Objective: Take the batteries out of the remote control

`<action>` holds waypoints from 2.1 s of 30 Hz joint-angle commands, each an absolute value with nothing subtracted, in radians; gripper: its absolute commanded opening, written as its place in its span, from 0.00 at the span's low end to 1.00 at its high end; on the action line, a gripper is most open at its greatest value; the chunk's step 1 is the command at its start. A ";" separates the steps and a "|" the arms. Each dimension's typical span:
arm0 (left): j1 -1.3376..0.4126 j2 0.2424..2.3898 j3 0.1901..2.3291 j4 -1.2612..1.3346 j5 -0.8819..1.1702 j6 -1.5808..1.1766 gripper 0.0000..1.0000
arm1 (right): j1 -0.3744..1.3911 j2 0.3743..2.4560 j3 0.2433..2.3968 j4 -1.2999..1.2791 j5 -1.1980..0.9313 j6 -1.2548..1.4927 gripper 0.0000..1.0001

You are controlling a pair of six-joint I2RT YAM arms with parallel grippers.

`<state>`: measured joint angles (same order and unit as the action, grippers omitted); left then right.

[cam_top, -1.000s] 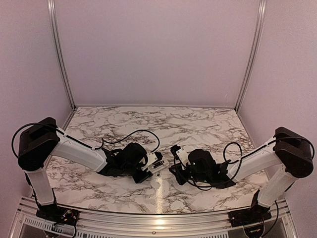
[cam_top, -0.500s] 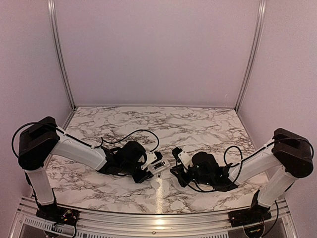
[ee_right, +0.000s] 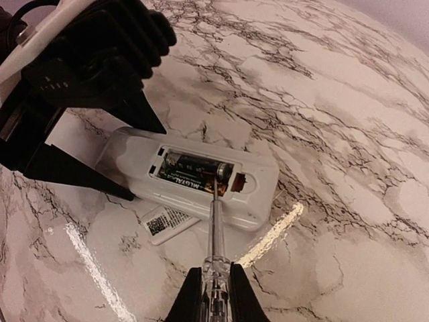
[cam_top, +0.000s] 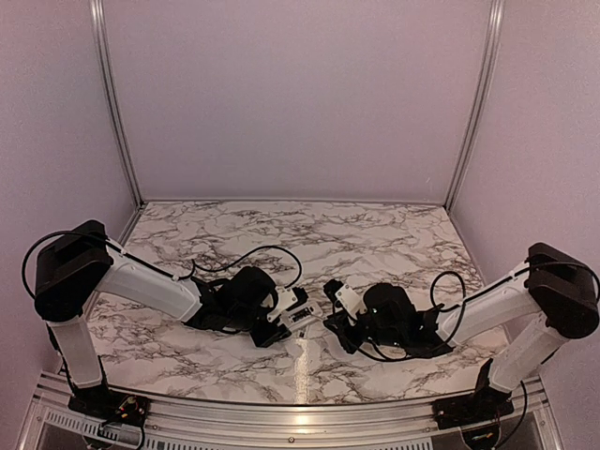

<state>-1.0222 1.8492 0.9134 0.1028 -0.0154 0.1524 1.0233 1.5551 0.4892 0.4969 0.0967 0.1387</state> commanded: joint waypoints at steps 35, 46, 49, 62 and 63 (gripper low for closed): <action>-1.042 1.829 0.926 0.198 0.126 0.193 0.00 | 0.980 1.693 0.961 -0.057 -0.219 -0.262 0.00; -1.038 1.786 0.895 0.239 0.216 0.171 0.00 | 0.989 1.573 0.542 0.526 -0.145 -0.178 0.00; -1.028 1.772 0.885 0.256 0.258 0.158 0.00 | 1.003 1.560 0.501 0.574 -0.145 -0.176 0.00; -1.000 1.694 0.823 0.345 0.428 0.118 0.00 | 1.040 1.518 0.485 0.611 -0.158 -0.189 0.00; -0.999 1.693 0.822 0.349 0.435 0.115 0.00 | 1.042 1.523 0.486 0.612 -0.159 -0.188 0.00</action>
<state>-0.9737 1.7561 0.7986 0.1139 0.2394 0.0963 1.0065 1.5173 0.4576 0.5201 -0.0727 -0.1875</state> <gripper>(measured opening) 0.534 0.108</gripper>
